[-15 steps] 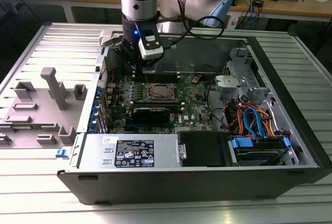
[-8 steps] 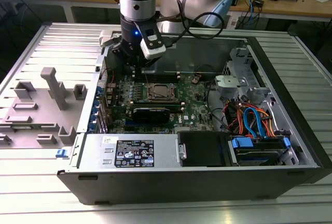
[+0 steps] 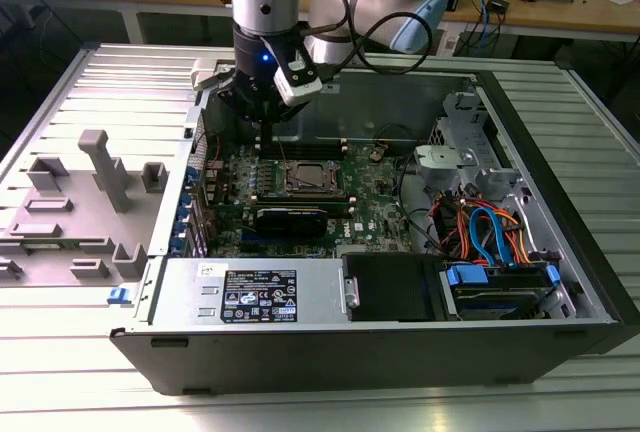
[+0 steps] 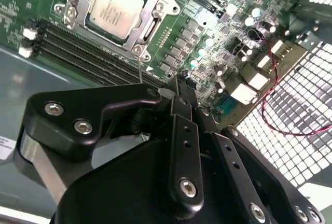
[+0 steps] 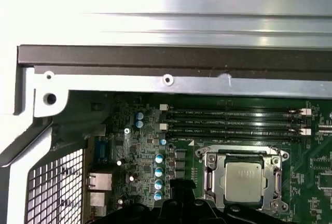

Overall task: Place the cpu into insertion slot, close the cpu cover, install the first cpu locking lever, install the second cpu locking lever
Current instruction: 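Install the first cpu locking lever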

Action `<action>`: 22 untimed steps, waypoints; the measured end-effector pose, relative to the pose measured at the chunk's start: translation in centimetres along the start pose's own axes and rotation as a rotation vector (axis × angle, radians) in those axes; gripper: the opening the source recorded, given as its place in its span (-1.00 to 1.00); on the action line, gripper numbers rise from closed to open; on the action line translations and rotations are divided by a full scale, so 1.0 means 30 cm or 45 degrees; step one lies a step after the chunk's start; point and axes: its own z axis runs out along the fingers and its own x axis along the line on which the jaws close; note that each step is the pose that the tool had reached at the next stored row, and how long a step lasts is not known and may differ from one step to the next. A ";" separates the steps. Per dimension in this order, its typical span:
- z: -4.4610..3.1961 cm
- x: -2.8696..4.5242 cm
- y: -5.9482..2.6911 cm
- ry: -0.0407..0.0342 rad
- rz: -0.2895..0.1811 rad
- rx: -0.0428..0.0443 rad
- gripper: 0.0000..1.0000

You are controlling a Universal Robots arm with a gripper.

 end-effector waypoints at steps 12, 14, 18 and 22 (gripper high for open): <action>0.018 0.017 0.024 -0.0275 -0.013 0.003 -0.79; 0.018 0.017 0.037 -0.0280 -0.013 0.003 -0.79; 0.018 0.016 0.051 -0.0298 -0.017 0.005 -0.79; 0.018 0.009 0.055 -0.0302 -0.017 0.005 -0.79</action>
